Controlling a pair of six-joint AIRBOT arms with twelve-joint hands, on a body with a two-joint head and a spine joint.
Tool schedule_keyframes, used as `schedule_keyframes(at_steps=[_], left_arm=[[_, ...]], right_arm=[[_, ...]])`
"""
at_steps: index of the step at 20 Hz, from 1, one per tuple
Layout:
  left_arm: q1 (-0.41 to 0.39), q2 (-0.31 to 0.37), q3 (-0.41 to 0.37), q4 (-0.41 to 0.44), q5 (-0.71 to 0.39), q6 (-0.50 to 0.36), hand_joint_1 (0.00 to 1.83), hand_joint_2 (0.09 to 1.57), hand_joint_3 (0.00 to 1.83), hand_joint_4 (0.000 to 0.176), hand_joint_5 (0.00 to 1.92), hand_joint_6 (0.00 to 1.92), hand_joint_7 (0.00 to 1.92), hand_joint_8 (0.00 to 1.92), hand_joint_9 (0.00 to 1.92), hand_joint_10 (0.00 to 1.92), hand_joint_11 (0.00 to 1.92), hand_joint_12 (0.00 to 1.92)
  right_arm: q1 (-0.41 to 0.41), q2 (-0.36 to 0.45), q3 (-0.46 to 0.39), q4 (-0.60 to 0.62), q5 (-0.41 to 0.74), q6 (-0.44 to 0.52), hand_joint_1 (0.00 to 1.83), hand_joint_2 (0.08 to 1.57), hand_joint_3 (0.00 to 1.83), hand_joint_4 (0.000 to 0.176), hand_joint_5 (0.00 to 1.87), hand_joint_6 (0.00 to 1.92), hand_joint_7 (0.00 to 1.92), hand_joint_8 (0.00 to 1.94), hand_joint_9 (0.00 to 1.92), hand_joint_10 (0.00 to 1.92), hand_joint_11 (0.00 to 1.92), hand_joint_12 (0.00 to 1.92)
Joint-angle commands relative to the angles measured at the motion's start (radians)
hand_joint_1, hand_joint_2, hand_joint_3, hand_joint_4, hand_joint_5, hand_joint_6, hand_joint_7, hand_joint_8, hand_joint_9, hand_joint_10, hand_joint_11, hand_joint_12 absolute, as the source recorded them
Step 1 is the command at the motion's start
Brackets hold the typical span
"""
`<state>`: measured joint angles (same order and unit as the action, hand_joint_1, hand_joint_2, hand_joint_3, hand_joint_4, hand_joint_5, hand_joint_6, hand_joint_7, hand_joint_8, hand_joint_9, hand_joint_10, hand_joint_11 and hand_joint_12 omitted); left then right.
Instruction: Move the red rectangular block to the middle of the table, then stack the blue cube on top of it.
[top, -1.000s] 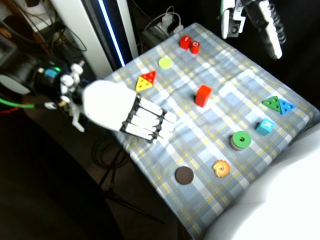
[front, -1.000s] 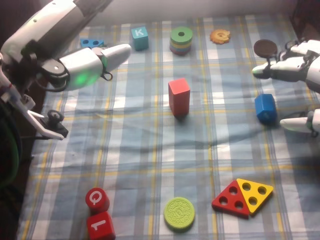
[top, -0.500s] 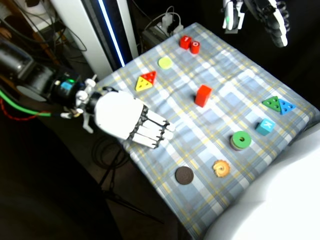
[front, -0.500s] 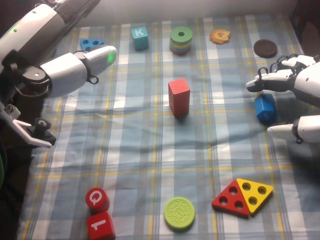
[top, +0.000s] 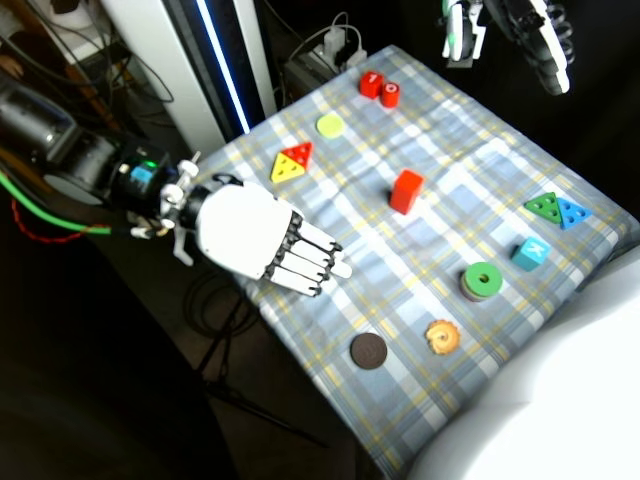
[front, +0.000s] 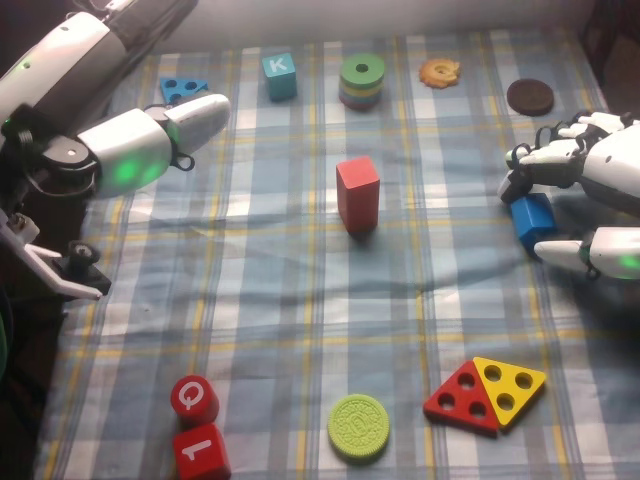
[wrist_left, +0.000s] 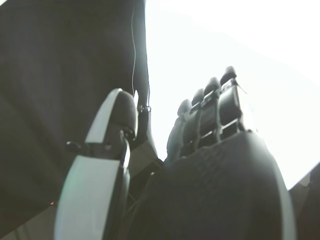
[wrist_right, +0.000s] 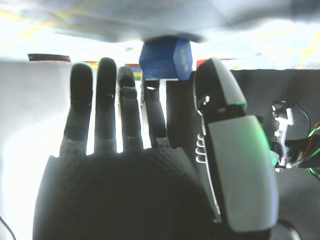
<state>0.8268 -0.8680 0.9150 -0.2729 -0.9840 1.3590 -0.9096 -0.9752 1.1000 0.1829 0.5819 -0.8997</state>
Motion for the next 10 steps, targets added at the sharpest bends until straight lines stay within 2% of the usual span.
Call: schedule_keyframes(at_steps=[1,2,4,5,6,10], left_arm=[[-0.007,0.002,-0.001,0.012,-0.133,-0.010,0.97,1.39,0.00,0.000,0.04,0.01,0.00,0.00,0.00,0.00,0.00,0.00],[-0.006,0.002,-0.001,0.011,-0.134,-0.011,0.96,1.40,0.00,0.004,0.03,0.00,0.00,0.00,0.00,0.00,0.00,0.00],[-0.004,0.002,-0.001,0.009,-0.136,-0.011,0.96,1.40,0.00,0.009,0.03,0.00,0.00,0.00,0.00,0.00,0.00,0.00],[-0.003,0.002,-0.001,0.009,-0.137,-0.011,0.99,1.39,0.00,0.000,0.05,0.01,0.00,0.00,0.00,0.00,0.00,0.00],[-0.001,0.002,-0.001,0.008,-0.139,-0.011,0.98,1.39,0.00,0.000,0.05,0.01,0.00,0.00,0.00,0.00,0.00,0.00],[0.012,0.002,-0.002,0.002,-0.153,-0.018,0.95,1.40,0.00,0.000,0.05,0.01,0.00,0.00,0.00,0.00,0.00,0.00]], right_arm=[[0.005,-0.003,0.008,0.007,0.109,0.002,1.09,1.32,0.00,0.000,0.51,1.46,0.69,1.52,0.31,1.68,0.08,1.92],[0.005,-0.003,0.009,0.009,0.109,0.002,1.15,1.29,0.00,0.000,0.59,1.39,0.77,1.50,0.36,1.66,0.07,1.92],[0.005,-0.003,0.010,0.008,0.109,0.002,1.17,1.27,0.00,0.000,0.61,1.36,0.81,1.47,0.37,1.64,0.05,1.92],[0.005,-0.002,0.010,0.008,0.109,0.002,1.19,1.27,0.00,0.000,0.62,1.29,0.79,1.57,0.43,1.77,0.13,1.92],[0.005,0.000,0.008,0.004,0.111,0.002,1.18,1.29,0.00,0.000,0.61,1.29,0.77,1.62,0.41,1.85,0.15,1.92],[0.034,0.022,-0.010,-0.048,0.128,0.012,1.19,1.28,0.00,0.000,0.69,1.17,0.73,1.68,0.49,1.92,0.45,1.92]])
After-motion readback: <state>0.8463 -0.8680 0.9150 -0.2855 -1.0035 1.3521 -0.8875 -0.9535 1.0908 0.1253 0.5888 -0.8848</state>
